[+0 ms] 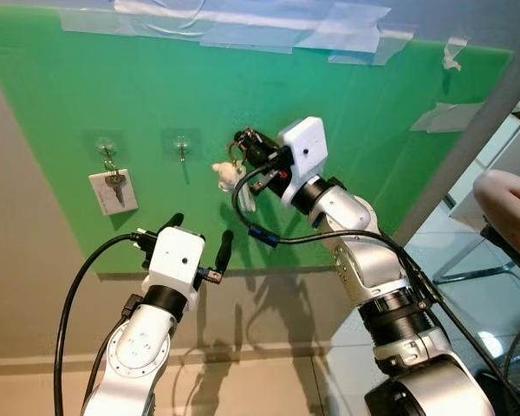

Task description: Hang keys on a hook

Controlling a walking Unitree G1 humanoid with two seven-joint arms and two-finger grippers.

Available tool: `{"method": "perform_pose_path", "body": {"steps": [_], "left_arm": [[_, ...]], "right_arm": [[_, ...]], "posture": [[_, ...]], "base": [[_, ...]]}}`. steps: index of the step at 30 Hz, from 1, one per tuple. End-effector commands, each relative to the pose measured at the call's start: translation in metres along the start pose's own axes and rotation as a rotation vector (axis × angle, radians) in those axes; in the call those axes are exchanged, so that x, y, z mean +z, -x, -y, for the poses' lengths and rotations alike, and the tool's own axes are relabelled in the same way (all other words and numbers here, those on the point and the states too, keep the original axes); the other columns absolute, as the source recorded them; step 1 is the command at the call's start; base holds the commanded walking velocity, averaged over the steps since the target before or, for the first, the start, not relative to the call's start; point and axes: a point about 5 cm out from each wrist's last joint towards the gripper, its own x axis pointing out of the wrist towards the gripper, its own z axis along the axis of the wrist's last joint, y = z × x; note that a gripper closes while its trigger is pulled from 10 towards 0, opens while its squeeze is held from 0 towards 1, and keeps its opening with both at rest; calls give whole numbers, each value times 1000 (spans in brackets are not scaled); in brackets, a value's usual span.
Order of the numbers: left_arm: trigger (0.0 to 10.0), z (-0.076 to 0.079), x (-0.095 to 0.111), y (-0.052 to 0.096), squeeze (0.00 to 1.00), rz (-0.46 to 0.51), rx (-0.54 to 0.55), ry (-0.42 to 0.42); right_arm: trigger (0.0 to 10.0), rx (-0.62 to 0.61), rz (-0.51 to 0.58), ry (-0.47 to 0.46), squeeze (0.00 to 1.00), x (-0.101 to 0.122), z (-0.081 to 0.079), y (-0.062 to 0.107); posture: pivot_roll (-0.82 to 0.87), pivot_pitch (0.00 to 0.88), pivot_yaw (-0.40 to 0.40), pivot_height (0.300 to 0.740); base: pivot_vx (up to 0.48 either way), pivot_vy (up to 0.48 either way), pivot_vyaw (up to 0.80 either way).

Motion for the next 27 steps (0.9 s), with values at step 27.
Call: {"method": "perform_pose_path", "body": {"steps": [27], "left_arm": [[10000, 3, 2, -1, 0, 11, -23, -1]], "right_arm": [[0, -111, -132, -327, 0, -50, 13, 15]], "posture": [[37, 0, -95, 740]], "base": [[0, 0, 0]]}}
